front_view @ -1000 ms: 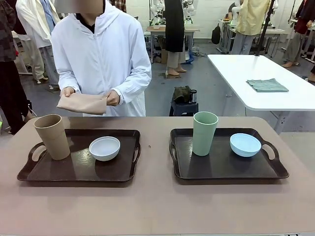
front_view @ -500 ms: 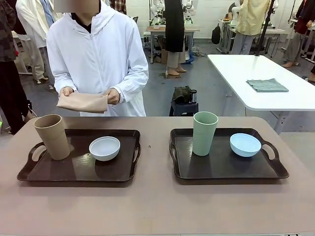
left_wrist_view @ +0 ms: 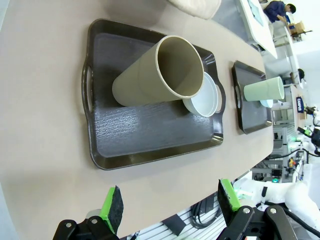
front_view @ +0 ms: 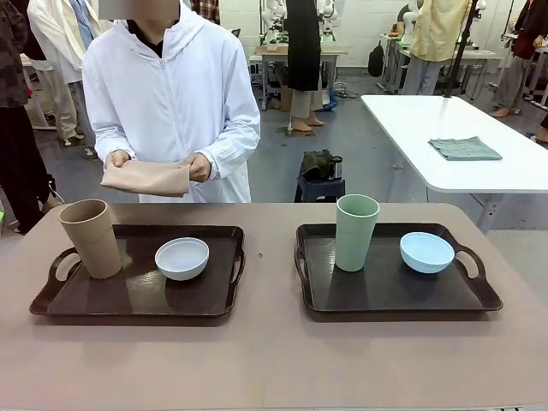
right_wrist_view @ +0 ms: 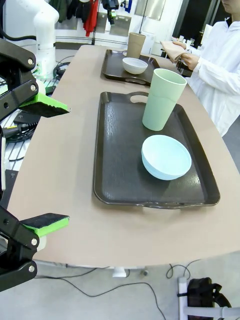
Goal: Set up a tray with a mat and arrange the tableware.
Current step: Pick up the Picnic Bowl and Reusable plastic cup from the Handle tray in front of the human's position and hold them in the air.
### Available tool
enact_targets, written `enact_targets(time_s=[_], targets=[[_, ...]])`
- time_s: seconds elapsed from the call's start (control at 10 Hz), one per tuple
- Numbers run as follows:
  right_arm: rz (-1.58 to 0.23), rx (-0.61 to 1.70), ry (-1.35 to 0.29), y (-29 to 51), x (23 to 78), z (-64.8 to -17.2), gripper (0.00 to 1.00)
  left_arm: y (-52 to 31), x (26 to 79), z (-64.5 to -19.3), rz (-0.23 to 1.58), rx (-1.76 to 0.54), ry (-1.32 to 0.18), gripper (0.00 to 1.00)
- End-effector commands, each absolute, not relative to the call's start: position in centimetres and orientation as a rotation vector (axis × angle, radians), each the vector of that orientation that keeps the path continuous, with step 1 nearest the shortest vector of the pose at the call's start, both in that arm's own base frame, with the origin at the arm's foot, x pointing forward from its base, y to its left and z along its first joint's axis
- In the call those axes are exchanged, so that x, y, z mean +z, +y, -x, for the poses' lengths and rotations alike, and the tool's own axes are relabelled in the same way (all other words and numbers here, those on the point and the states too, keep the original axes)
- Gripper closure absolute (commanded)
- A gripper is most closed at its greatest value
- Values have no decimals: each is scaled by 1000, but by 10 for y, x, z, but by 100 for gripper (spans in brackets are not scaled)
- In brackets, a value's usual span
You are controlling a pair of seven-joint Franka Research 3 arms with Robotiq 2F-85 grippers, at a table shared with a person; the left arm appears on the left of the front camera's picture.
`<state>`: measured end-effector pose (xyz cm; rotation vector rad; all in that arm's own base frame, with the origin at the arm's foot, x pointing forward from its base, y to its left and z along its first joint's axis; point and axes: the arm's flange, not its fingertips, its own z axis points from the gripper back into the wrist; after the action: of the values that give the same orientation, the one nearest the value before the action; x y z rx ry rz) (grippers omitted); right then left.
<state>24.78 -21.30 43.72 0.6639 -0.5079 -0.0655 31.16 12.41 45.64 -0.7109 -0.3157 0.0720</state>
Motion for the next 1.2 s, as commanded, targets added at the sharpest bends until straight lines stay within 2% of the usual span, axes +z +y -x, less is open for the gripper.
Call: enact_targets(time_s=[0.0,0.3,0.5,0.7,0.9,1.1], targets=[[-686,-57,-521,-214,437,-248,0,126,458,-309,731,57,-329,0],[-664,-65,-508,-213,437,-248,0,124,456,-312,711,72,-316,0],[-588,-12,-450,-169,459,-279,0,101,483,-305,671,-149,-397,0],[-527,-84,-384,-101,504,-303,0,101,505,-305,533,-267,-529,0],[-403,-144,-365,-15,557,-314,0,111,519,-313,487,-450,-611,0],[-330,-157,-374,81,608,-314,0,121,524,-332,427,-581,-633,0]])
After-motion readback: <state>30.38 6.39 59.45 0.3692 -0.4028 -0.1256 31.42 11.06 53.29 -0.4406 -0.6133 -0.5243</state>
